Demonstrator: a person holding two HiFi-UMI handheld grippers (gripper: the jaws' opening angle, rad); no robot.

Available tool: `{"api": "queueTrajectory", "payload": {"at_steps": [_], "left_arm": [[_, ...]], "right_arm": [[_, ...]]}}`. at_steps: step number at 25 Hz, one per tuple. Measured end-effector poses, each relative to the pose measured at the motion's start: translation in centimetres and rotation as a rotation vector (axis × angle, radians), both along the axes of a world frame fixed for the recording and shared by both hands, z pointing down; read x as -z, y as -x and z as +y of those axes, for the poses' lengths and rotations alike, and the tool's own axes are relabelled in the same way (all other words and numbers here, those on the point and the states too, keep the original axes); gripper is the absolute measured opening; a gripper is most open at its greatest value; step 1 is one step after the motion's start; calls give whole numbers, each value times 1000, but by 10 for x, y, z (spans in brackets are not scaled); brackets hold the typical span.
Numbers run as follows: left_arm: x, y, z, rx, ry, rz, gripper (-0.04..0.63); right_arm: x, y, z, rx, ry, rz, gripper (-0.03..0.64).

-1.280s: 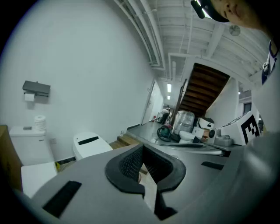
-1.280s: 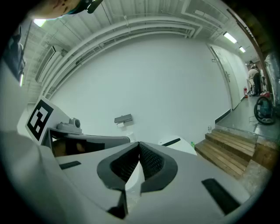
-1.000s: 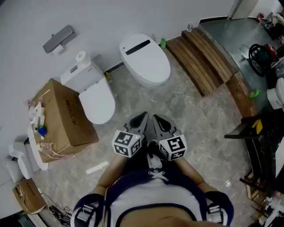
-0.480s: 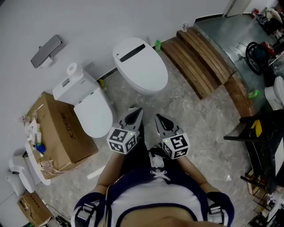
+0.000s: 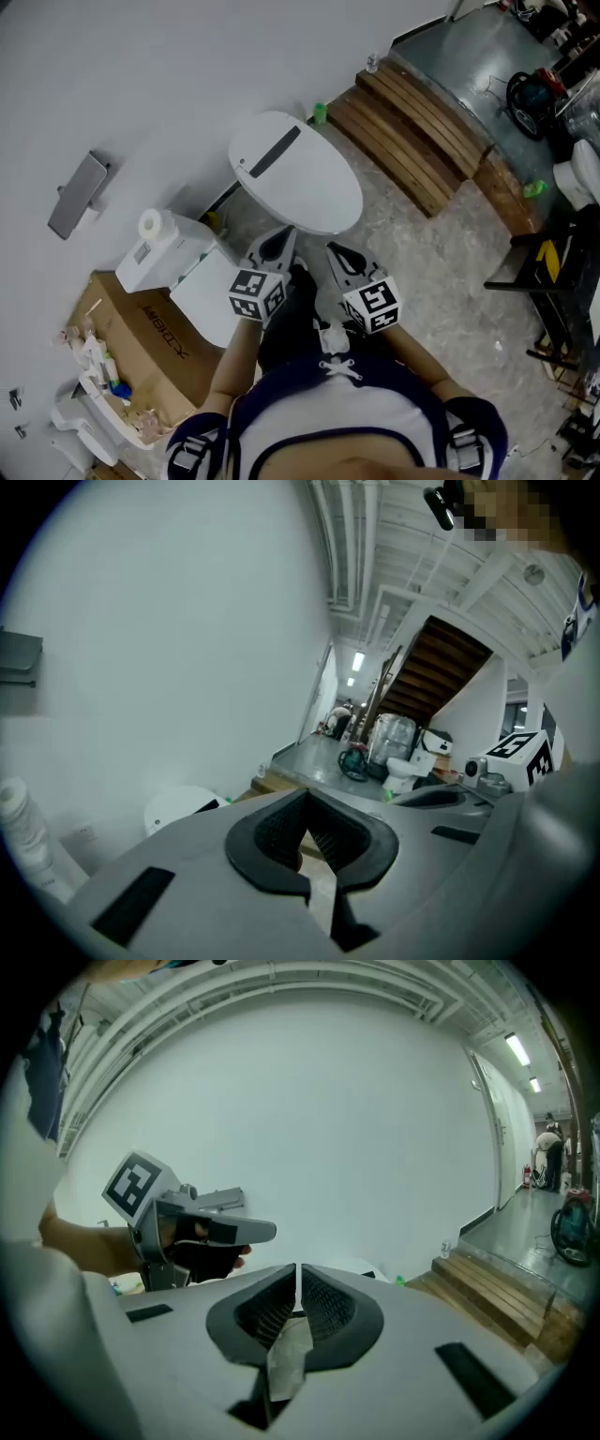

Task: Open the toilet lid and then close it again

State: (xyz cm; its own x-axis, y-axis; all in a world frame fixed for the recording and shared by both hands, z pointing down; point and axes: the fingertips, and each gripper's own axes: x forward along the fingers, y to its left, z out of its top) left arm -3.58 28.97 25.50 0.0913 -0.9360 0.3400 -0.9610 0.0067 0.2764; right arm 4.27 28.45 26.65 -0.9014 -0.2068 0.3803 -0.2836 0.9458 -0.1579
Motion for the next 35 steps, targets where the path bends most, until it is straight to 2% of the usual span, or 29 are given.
{"api": "queueTrajectory", "payload": {"at_steps": [5,12,14,18,26,35], "left_arm": [[-11,38,-38,-82,47,5,8],[-55,47,-80,-216,140,38,8],[-69,40,-92,-244,176,54,8],[-99,20,-116,-293,248,76,8],[-177,-21,-161,-389,361,87,8],[-277,-37,-190,-436,476,109,8]], "right_arm": [[-29,45,-31,-10,76,80,11],[-69,70,-76,-94,210,131,12],[-85,66,-93,-131,259,139,14],[-129,48,-126,-203,396,167,83],[-227,18,-165,-285,653,210,127],[-338,2,-191,-362,804,230,160]]}}
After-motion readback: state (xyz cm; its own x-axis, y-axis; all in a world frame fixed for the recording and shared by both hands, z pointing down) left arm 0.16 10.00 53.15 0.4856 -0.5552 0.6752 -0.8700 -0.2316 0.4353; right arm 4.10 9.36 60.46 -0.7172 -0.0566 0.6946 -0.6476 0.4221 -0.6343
